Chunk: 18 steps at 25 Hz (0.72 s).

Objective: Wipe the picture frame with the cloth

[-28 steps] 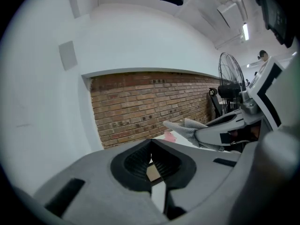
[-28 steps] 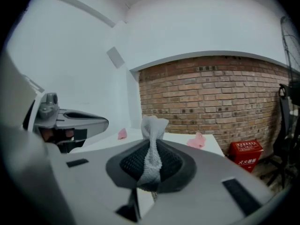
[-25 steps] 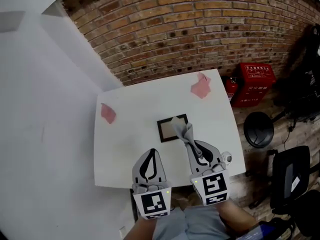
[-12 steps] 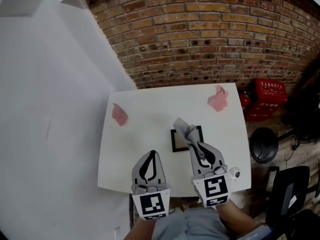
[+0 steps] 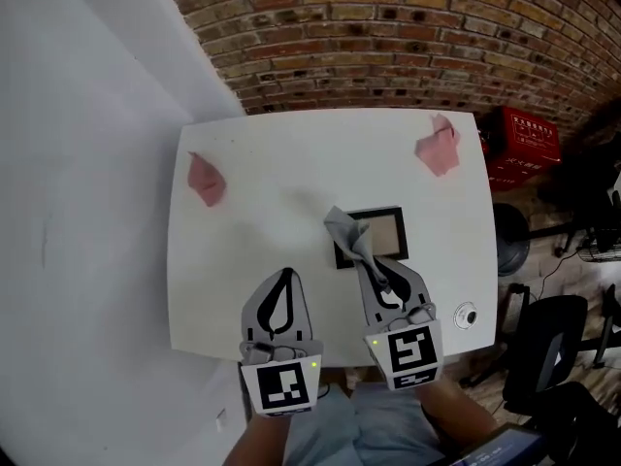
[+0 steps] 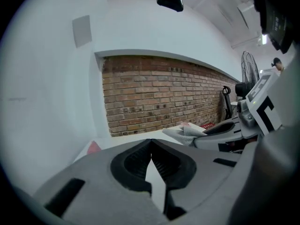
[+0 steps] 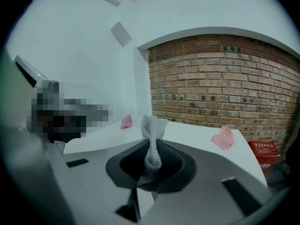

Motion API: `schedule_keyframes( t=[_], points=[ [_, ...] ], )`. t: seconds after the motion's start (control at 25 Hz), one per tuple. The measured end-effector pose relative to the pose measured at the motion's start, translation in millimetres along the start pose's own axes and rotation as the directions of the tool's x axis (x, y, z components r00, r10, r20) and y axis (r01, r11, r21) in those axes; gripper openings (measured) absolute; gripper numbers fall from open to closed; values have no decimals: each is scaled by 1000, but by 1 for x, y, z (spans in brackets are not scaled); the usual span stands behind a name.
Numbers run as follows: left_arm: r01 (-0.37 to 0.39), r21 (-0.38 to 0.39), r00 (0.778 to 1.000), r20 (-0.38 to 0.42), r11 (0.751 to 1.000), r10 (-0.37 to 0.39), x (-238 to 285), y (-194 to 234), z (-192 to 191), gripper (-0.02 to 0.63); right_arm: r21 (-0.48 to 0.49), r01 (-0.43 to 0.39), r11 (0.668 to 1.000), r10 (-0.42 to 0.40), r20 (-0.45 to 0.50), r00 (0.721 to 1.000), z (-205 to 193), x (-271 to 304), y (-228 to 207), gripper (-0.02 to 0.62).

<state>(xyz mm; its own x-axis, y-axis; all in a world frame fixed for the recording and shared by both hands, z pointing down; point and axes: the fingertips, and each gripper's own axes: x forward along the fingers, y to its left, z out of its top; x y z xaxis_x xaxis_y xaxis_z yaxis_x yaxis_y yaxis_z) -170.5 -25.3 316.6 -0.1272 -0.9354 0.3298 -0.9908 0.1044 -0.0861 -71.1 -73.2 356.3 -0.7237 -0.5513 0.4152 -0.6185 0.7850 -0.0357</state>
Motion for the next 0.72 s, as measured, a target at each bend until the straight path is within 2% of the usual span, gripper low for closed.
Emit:
schedule_keyframes(
  t=[0.28, 0.44, 0.72],
  points=[
    [39, -11, 995, -86, 999, -40, 24, 7, -50, 9, 14, -46, 999, 47, -106, 993, -56, 33, 19, 38],
    [67, -36, 987, -141, 997, -72, 32, 3, -76, 9, 45, -67, 997, 74, -186, 980, -85, 35, 32, 38],
    [87, -55, 976, -194, 995, -96, 39, 1, -104, 9, 84, -48, 995, 68, -244, 967, -111, 46, 32, 38]
  ],
)
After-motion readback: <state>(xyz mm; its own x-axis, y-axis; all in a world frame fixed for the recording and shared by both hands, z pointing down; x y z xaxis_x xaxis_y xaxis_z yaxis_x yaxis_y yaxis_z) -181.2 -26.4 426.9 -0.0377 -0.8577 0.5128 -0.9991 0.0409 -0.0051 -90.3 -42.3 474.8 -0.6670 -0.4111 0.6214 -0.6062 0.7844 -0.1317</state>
